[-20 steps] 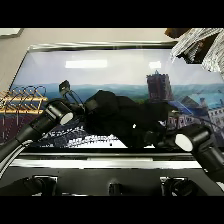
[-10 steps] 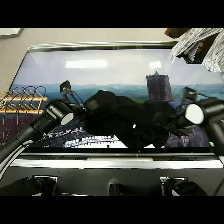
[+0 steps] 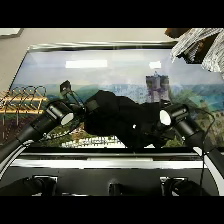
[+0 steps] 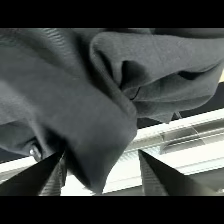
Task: Fold the clothes and pants, and hang the long-sleeved shirts on hangers.
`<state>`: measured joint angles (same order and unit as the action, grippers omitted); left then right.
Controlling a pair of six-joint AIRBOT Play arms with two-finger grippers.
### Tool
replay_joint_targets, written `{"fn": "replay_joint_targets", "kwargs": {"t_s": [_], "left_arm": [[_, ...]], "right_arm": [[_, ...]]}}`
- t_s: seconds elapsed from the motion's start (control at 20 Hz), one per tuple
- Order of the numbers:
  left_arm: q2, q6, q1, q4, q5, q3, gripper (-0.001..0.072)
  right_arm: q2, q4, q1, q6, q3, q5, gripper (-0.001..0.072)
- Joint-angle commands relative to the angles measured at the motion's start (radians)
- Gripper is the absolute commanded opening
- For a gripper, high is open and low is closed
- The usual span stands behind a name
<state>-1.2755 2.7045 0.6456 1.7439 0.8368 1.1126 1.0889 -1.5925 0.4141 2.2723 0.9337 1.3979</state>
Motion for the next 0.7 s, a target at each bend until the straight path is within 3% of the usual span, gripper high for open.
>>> {"fn": "replay_joint_targets", "kwargs": {"t_s": [0.0,0.15,0.3,0.35,0.4,0.45,0.65], "left_arm": [[-0.001,0.0,-0.005,0.001,0.0,0.0,0.0017],[-0.001,0.0,-0.004,0.001,0.0,0.0,0.0016],[-0.001,-0.001,-0.004,0.001,0.0,0.0,0.0016],[-0.001,-0.001,-0.004,0.001,0.0,0.0,0.0017],[-0.001,-0.001,-0.004,0.001,0.0,0.0,0.0016],[-0.001,-0.001,-0.004,0.001,0.0,0.0,0.0017],[0.013,-0.096,-0.008,0.016,-0.01,0.033,0.0015]], "right_arm": [[0.007,-0.018,0.008,0.029,-0.04,-0.061,0.0475],[0.007,-0.017,0.008,0.053,-0.04,-0.107,0.0382],[0.007,-0.017,0.008,0.082,-0.04,-0.138,0.036],[0.008,-0.017,0.008,0.085,-0.04,-0.141,0.0299],[0.009,-0.017,0.008,0.084,-0.04,-0.142,0.0078],[0.009,-0.017,0.008,0.083,-0.04,-0.142,0.0026],[0.002,-0.139,0.006,0.0,0.069,-0.096,0.0023]]}}
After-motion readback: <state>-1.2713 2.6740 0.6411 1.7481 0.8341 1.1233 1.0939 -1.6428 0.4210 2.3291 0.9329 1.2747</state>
